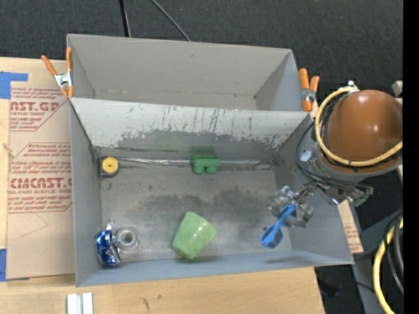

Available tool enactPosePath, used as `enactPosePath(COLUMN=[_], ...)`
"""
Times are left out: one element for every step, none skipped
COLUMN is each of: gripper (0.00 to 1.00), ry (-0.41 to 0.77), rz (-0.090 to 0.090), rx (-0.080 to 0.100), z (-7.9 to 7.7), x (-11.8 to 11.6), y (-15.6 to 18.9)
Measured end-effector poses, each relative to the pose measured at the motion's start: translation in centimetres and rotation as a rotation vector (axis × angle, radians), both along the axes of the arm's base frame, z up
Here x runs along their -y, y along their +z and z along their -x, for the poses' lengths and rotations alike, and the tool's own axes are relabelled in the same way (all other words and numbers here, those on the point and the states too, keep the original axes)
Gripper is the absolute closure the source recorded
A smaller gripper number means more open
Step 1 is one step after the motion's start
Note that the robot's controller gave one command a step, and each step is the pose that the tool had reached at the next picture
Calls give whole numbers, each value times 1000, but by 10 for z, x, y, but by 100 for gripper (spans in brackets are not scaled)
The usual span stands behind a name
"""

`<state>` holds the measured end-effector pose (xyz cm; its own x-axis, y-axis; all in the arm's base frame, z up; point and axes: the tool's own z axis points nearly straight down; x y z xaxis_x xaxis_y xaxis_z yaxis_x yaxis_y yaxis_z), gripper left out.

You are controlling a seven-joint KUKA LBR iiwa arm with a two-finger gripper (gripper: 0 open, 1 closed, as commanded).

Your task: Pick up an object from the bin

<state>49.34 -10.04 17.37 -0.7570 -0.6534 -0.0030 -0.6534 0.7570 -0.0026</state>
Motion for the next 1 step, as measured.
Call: enactPosePath(gripper=[100], ry=[34], rz=[0], rx=[5], z=[-3], x=[-6], y=[67])
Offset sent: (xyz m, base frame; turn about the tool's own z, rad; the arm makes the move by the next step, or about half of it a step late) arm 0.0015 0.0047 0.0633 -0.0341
